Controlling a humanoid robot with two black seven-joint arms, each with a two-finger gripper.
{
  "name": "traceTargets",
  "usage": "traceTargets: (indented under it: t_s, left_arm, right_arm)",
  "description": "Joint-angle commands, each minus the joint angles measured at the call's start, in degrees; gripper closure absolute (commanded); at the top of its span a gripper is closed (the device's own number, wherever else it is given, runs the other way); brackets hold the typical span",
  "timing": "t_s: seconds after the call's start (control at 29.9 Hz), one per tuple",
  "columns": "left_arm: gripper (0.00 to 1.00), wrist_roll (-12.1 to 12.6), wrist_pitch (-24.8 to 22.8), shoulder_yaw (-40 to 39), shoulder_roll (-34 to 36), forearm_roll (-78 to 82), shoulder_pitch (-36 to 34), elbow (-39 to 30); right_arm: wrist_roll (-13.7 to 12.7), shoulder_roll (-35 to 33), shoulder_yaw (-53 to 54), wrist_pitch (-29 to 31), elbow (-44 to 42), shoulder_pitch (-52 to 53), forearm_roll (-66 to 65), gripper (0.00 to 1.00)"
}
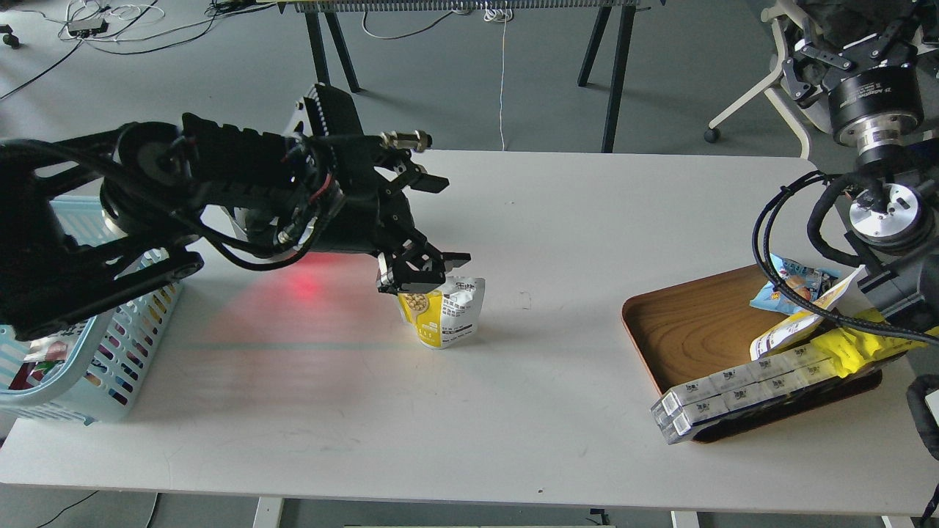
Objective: Scan snack and place in basket
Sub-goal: 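Reach the left gripper to the yellow pouch and grasp it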
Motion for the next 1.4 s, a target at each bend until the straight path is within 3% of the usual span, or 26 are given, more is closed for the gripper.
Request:
traceTargets:
  t_s: [0.0,0.23,0.5,0.84,1.17,1.37]
  left_arm:
    - [0.18,-0.2,0.0,1.0,-2.7,0.5,0.4,2.0]
    - [0.24,0.0,0.0,5.8,-3.9,0.5,0.4,2.9]
    - [0.33,0.0,0.0,6.1,-6.0,0.5,1.9,7.4]
    - [0.71,-0.2,0.0,6.2,-7.0,0.5,2.9,9.0]
    - [0.92,0.6,0.0,6.0,-7.1,0.5,4.0,8.9]
    - [0.99,-0.1,0.0,5.8,-6.9,0.5,4.0,8.5]
  right_arm:
    - [-1.1,0.0,0.0,0.0,0.2,-0.4,0.0,0.01]
    - [-1.1,0.3,0.0,0.0,0.4,-0.3,0.0,0.01]
    - [-1.0,0.5,0.0,-0.1,0.6,-0.2,0.0,0.01]
    - [-1.0,0.5,0.0,-0.1,0.6,-0.2,0.0,0.01]
    - [-1.0,0.4,0.0,-0.1,0.5,-0.2,0.0,0.01]
    - [-1.0,0.3,0.1,-0.3,0.5,-0.2,0.0,0.01]
